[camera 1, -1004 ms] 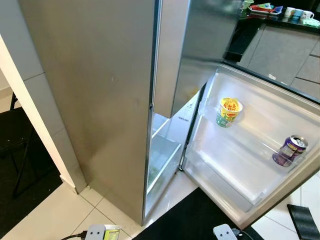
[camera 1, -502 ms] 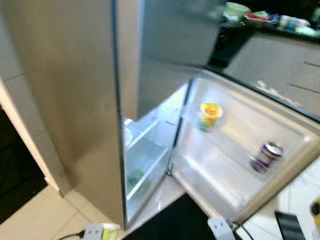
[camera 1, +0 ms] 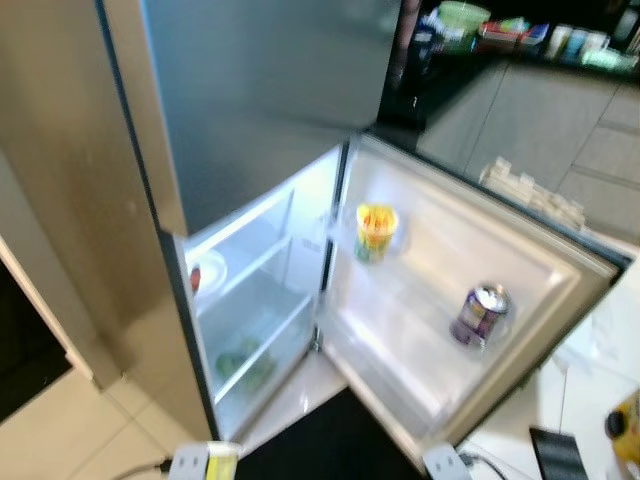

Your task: Restocking fridge

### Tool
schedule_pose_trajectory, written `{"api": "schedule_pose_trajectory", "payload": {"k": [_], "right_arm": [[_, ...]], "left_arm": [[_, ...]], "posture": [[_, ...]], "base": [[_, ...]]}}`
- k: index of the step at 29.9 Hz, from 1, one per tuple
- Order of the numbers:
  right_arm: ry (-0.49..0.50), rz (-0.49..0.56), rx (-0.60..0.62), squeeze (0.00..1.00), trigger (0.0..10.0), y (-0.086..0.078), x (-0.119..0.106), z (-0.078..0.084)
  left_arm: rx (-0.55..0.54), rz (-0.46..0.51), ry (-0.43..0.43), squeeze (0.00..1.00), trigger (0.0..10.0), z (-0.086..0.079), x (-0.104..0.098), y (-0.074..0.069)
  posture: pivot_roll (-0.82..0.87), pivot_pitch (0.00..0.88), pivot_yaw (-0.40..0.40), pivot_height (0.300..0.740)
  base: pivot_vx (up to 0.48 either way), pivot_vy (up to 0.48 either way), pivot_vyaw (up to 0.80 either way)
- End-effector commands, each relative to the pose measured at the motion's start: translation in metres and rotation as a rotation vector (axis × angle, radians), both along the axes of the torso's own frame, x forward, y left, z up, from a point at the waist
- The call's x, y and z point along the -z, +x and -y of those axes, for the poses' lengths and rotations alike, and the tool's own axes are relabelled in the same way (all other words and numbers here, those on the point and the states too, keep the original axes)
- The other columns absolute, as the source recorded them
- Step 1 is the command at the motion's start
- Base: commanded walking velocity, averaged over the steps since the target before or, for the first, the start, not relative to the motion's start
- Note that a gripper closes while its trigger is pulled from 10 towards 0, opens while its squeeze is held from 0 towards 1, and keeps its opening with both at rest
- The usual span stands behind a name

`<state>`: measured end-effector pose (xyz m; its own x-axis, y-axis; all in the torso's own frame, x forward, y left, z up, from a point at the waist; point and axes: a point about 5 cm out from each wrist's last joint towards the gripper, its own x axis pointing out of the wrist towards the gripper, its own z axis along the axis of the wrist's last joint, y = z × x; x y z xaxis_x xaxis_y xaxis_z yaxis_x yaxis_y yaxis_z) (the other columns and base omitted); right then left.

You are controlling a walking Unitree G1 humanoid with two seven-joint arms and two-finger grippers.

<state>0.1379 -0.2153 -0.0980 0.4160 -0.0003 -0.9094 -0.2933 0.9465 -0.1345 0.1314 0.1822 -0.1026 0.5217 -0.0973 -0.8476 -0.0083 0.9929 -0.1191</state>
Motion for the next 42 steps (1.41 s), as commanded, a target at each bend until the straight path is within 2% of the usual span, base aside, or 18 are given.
{"api": "schedule_pose_trajectory", "payload": {"k": [1, 17, 33, 42], "right_arm": [[0.002, 0.002, -0.007, 0.0, 10.0, 0.002, 0.0, -0.001], [-0.008, -0.003, -0.006, 0.0, 10.0, 0.002, -0.001, 0.002], [-0.012, -0.01, 0.008, 0.0, 10.0, 0.003, -0.001, 0.001], [-0.004, -0.001, 0.019, 0.0, 10.0, 0.006, -0.001, -0.003]], "left_arm": [[-0.003, -0.024, 0.001, 0.0, 10.0, 0.001, 0.003, -0.007], [0.001, 0.003, 0.009, 0.0, 10.0, 0.003, 0.001, -0.003], [0.009, 0.009, 0.019, 0.0, 10.0, 0.002, 0.001, -0.002], [0.034, 0.028, 0.056, 0.0, 10.0, -0.002, -0.002, 0.004]], "posture": [[-0.06, 0.0, -0.039, 0.74], [-0.06, 0.0, -0.045, 0.74], [-0.06, 0.0, -0.038, 0.74], [-0.05, 0.0, -0.029, 0.74]], "base": [[0.0, 0.0, 0.0], [0.0, 0.0, 0.0], [0.0, 0.0, -0.79], [0.0, 0.0, -0.8]]}}
